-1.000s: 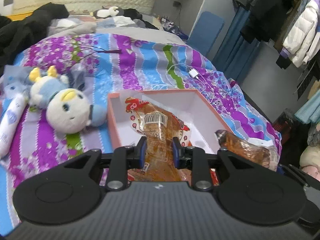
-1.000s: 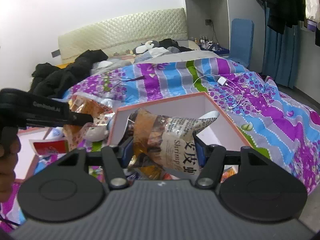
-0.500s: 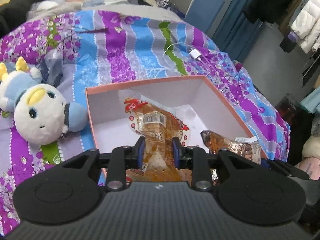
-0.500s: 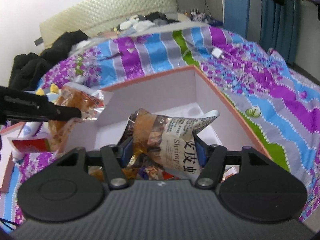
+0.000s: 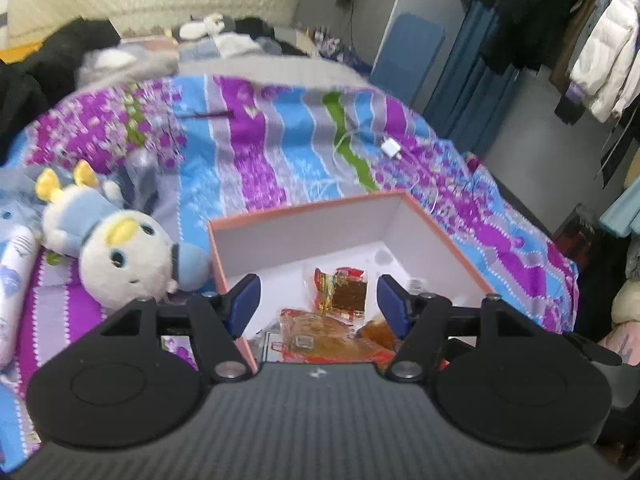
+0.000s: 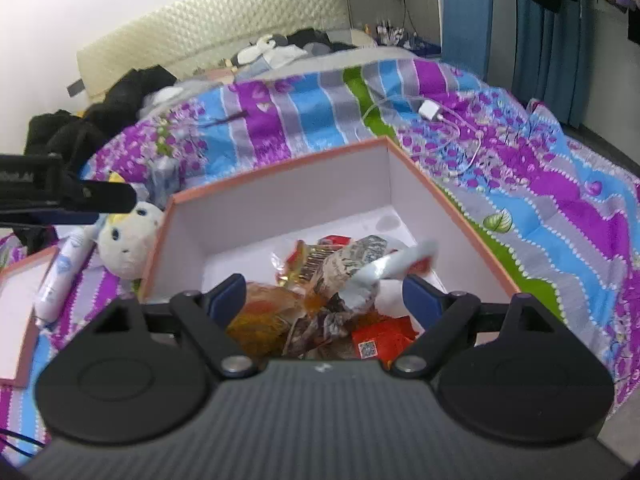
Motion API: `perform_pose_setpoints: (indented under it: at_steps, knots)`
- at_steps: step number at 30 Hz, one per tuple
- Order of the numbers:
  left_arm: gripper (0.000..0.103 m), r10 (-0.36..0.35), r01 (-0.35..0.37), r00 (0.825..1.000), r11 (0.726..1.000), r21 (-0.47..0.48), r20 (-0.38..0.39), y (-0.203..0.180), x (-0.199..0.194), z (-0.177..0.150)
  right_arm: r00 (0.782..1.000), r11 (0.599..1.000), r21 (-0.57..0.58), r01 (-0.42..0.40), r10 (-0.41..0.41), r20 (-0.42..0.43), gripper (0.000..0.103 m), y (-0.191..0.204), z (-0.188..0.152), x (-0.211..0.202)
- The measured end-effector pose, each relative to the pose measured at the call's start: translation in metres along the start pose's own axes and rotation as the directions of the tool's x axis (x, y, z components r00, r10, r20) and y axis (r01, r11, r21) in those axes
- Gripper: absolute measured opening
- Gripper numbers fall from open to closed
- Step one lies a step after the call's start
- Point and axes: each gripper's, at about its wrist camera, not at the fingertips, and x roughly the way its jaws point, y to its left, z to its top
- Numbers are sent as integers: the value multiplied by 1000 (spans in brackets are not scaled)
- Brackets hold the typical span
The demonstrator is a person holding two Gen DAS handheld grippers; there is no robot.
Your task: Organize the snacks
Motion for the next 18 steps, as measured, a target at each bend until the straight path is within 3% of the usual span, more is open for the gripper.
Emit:
perform_pose_setpoints:
  at_steps: [11, 18]
  knots:
    - [70, -2, 1, 996, 1000, 18, 93, -8, -126, -21, 993, 1000, -15, -14, 15, 119, 86, 24, 1, -101]
    - [70, -3, -3, 990, 999, 37, 144, -15, -186, -40, 982, 1000, -21, -20, 23, 189, 86, 35, -3, -157]
